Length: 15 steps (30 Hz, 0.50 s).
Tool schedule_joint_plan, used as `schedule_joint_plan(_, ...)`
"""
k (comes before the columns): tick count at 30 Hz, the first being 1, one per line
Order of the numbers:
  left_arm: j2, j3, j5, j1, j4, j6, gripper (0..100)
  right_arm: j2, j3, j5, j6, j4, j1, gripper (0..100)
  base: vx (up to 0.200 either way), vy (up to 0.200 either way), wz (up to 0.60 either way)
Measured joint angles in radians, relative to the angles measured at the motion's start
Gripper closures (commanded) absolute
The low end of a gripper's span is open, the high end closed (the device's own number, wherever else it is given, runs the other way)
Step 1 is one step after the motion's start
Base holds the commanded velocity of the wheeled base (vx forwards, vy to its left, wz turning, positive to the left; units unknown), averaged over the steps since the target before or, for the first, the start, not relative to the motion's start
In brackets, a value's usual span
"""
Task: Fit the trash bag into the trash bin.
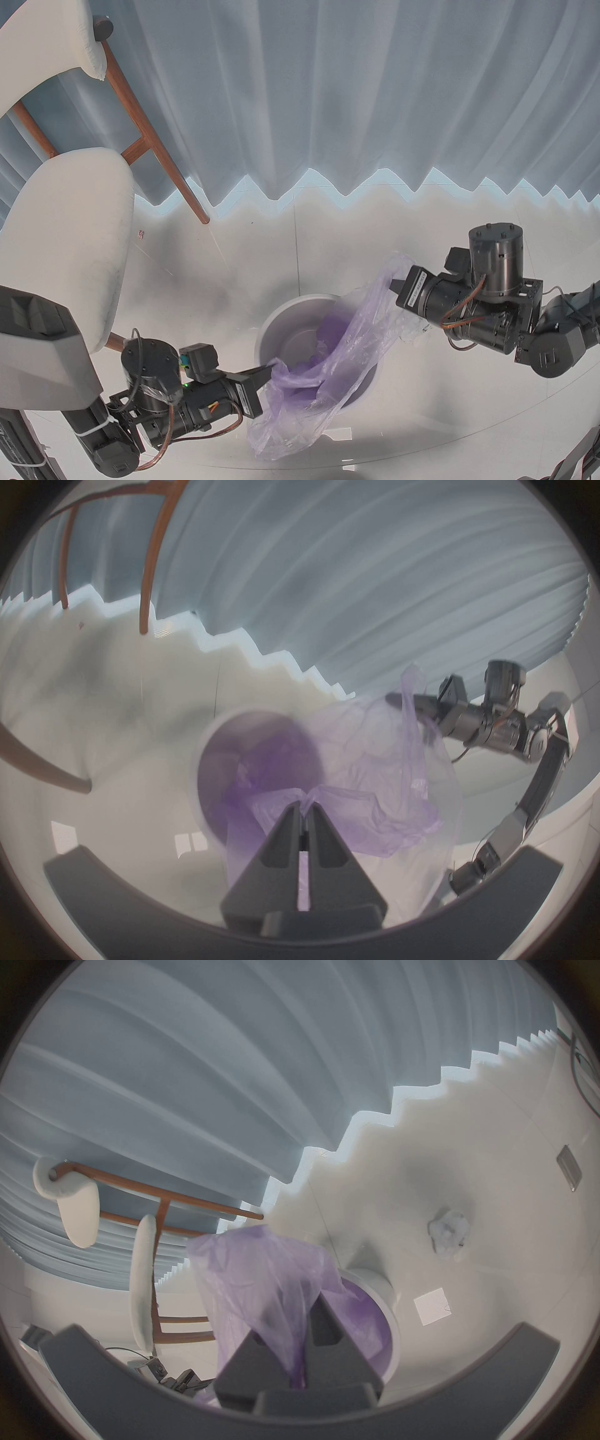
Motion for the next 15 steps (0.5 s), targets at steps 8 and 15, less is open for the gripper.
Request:
schedule_joint_plan(8, -0.101, -0.020, 0.003, 0.064, 0.003, -0.015, 100, 0.036, -0.183, 0.063, -0.028, 0.106, -0.039, 100, 0.000, 0.000, 0.00)
schedule_joint_plan(15, -0.146, -0.008, 0.046, 0.100, -0.001, -0.018, 100, 0.117, -0.356, 0.106, -0.114, 0.150, -0.060, 100, 0.000, 0.000, 0.00)
